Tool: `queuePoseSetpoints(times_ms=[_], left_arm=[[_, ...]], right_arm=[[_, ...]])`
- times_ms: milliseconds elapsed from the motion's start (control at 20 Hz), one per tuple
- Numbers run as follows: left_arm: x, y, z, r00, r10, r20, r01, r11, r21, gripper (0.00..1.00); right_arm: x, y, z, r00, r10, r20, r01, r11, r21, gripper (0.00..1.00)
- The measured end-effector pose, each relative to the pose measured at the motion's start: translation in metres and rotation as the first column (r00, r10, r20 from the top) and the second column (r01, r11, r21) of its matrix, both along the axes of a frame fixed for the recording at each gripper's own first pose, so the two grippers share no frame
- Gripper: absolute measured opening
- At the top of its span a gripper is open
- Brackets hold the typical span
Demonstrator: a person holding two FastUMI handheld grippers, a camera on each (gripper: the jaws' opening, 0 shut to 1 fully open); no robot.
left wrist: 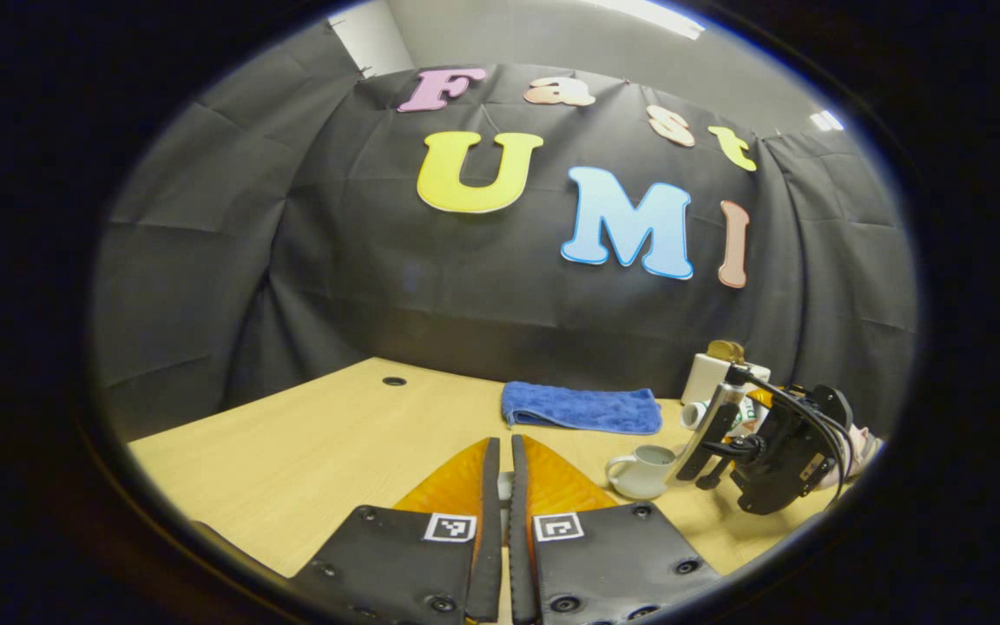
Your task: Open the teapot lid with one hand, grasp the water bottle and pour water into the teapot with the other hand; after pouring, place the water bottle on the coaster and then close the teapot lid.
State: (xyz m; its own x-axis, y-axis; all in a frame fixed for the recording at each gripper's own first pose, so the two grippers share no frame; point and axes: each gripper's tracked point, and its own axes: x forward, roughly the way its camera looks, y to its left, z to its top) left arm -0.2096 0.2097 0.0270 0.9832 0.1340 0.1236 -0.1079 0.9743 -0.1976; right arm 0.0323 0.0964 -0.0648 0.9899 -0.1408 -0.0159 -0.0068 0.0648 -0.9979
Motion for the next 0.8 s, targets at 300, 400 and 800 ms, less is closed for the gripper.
queuePoseSetpoints(times_ms=[300, 400, 800], left_arm=[[0.001, -0.001, 0.000, 1.000, -0.005, -0.001, 0.005, 1.000, 0.001, 0.14], [0.002, -0.001, 0.000, 1.000, -0.006, -0.003, 0.006, 1.000, 0.003, 0.14], [-0.002, 0.004, 0.002, 1.000, 0.000, 0.001, 0.000, 1.000, 0.001, 0.14]], right_arm=[[0.001, 0.002, 0.005, 1.000, 0.013, 0.010, -0.013, 0.999, -0.047, 0.78], [0.003, 0.003, 0.007, 1.000, 0.017, 0.010, -0.016, 0.998, -0.065, 0.78], [0.008, 0.007, 0.015, 0.999, 0.034, 0.017, -0.032, 0.991, -0.130, 0.78]])
